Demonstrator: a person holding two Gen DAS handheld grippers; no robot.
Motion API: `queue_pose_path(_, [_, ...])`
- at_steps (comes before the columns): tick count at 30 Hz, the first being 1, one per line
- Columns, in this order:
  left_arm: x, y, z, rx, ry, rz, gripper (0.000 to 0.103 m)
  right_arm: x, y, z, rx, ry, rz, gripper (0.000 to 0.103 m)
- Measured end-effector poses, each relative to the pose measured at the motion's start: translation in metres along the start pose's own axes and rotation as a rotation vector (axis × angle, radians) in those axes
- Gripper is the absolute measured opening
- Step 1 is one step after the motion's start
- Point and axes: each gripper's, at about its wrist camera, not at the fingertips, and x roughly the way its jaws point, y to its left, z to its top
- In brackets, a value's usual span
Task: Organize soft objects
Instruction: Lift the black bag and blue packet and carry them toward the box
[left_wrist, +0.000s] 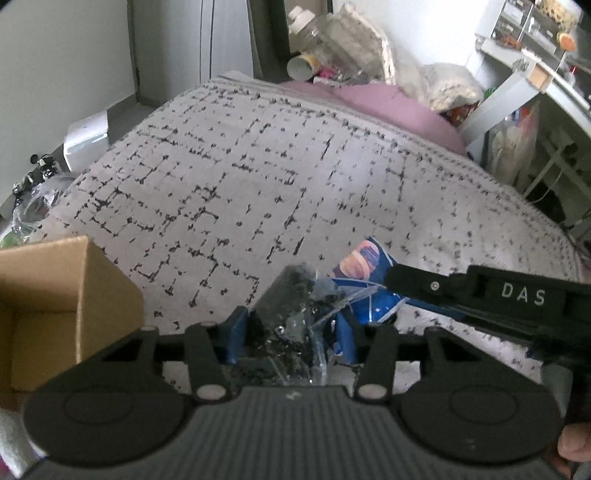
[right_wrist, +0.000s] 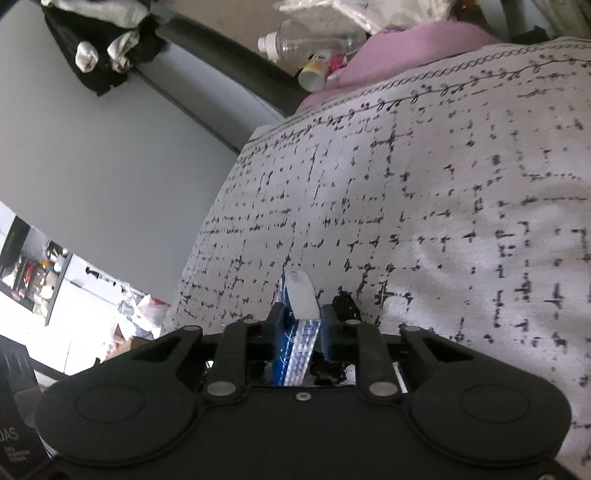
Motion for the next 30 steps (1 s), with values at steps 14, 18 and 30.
queue_pose_path(14, [-0.064, 0.018, 0.005, -0.106, -0.102, -0.018, 0.05, -0.047, 0.031, -0.011, -0.072, -0.069, -0.021, 0.018])
queue_pose_path(18, [-0.079, 0.022, 0.001, -0.128, -0.116, -0.027, 0.05, -0.058, 0.045, -0.019, -0.111, -0.088, -0.036, 0.018])
queue_pose_path(30, [-0.121, 0.036, -0.02, -0.176, -0.125, -0.039, 0.05, -0.091, 0.08, -0.049, -0.184, -0.132, -0.062, 0.018])
